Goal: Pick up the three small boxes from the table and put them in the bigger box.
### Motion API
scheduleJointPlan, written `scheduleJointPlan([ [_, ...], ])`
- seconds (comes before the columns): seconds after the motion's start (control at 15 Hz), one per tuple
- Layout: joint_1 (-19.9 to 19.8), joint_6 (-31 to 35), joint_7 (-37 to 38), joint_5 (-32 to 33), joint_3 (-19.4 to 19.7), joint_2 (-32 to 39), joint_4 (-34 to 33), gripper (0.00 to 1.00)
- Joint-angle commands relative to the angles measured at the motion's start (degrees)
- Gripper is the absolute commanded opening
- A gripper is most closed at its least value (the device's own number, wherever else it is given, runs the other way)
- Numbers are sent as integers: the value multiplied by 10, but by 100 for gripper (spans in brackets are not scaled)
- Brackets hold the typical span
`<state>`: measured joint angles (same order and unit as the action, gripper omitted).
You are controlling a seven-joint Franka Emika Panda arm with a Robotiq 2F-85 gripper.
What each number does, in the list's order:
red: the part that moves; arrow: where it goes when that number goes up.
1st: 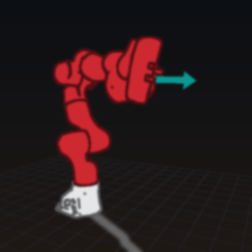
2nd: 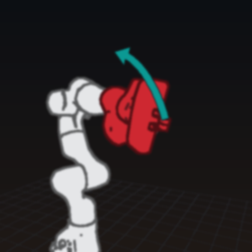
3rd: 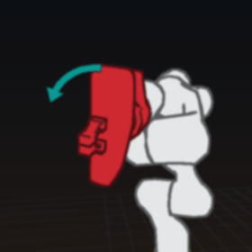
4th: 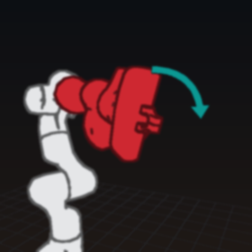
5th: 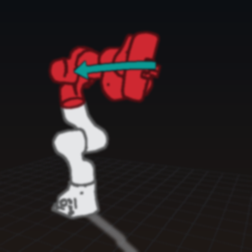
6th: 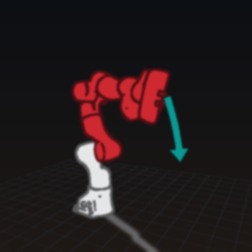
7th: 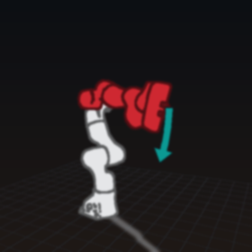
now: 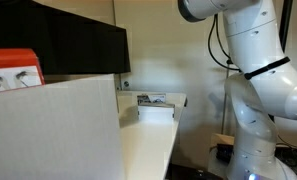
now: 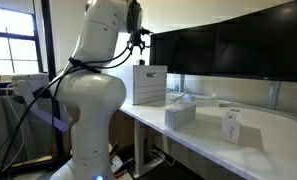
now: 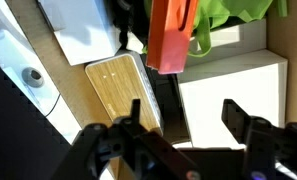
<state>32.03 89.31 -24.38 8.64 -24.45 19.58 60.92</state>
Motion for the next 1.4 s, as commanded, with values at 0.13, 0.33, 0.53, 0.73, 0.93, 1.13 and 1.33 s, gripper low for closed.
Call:
scheduleJointPlan([
  [0.13,-3,-28,-6,27,12,-7,-47,100],
  [0.33,-15,-28,-1,34,27,-25,-46,100],
  [0.53,-33,-21,5,28,49,-51,-34,100],
  [0.73,-62,-13,23,17,73,-88,-8,100],
  [0.93,-87,-8,65,24,103,-125,24,100],
  [1.13,-115,-5,111,13,135,-182,91,100],
  [1.33,-140,1,121,-1,165,-245,169,100],
])
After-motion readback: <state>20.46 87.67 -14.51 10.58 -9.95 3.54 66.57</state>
